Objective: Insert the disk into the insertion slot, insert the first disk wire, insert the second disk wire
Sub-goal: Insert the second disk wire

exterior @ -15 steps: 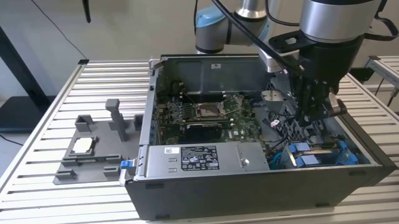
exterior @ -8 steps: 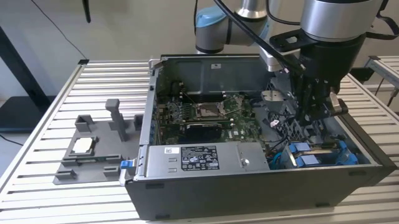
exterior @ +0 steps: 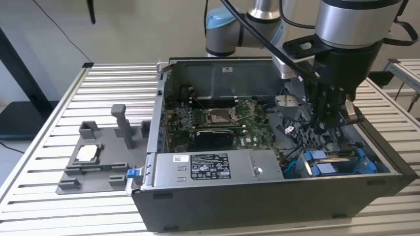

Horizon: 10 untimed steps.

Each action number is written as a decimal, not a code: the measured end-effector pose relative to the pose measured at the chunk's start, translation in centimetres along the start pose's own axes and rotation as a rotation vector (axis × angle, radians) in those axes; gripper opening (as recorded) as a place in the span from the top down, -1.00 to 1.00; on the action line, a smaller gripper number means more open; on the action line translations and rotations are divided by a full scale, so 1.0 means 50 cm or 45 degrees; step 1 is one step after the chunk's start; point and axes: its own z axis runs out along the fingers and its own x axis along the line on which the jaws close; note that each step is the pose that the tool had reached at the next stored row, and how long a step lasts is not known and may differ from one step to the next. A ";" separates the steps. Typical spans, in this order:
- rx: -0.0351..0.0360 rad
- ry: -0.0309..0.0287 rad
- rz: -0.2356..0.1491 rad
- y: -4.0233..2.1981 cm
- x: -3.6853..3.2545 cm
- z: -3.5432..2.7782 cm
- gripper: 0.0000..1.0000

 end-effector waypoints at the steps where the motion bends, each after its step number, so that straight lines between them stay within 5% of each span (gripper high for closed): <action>1: 0.0001 -0.0064 0.000 0.000 0.000 0.001 0.55; 3: 0.0004 -0.0118 0.000 0.001 0.000 0.002 0.55; 10: 0.0003 -0.0122 -0.001 0.001 0.000 0.003 0.55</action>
